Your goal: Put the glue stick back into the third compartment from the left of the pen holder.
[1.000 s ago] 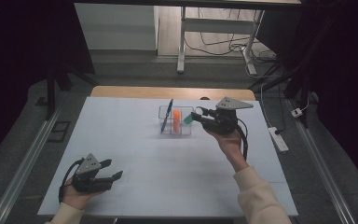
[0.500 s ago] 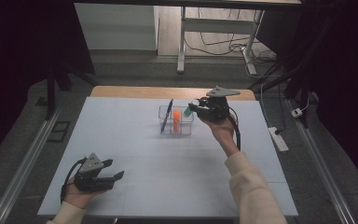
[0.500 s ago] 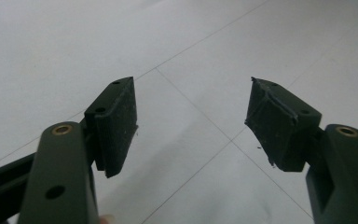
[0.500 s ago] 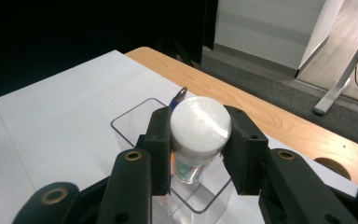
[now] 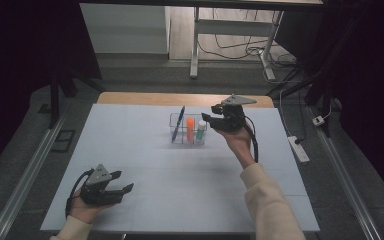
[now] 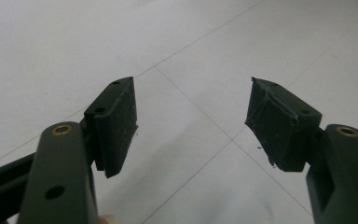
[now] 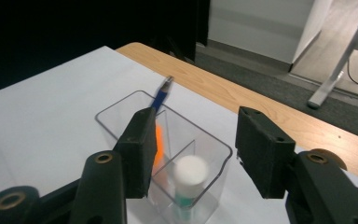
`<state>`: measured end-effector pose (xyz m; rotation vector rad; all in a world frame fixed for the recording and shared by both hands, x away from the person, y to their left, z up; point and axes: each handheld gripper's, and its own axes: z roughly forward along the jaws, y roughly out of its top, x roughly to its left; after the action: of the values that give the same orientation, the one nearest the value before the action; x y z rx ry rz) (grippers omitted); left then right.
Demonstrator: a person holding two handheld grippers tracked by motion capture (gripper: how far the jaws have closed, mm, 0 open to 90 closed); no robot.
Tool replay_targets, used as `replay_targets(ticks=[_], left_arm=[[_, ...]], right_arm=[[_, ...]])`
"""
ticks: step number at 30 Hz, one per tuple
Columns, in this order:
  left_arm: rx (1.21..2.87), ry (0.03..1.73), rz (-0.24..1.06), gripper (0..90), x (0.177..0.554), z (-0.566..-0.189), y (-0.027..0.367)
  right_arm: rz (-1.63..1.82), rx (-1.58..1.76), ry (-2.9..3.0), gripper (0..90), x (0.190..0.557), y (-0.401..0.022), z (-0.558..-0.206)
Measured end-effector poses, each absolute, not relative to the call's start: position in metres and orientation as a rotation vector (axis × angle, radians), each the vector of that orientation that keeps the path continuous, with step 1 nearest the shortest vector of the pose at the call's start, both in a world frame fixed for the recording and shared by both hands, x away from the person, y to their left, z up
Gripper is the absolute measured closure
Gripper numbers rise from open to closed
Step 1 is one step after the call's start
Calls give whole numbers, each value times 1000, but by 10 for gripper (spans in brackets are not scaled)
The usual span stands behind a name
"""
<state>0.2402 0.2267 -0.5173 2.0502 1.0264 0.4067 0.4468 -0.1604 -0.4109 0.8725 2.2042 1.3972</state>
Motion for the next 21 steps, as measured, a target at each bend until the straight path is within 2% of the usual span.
replay_targets(ticks=[21], left_arm=[[2046, 1037, 404, 324, 244, -518, 228]], right_arm=[[1389, 795, 2287, 445, 389, -213, -444]])
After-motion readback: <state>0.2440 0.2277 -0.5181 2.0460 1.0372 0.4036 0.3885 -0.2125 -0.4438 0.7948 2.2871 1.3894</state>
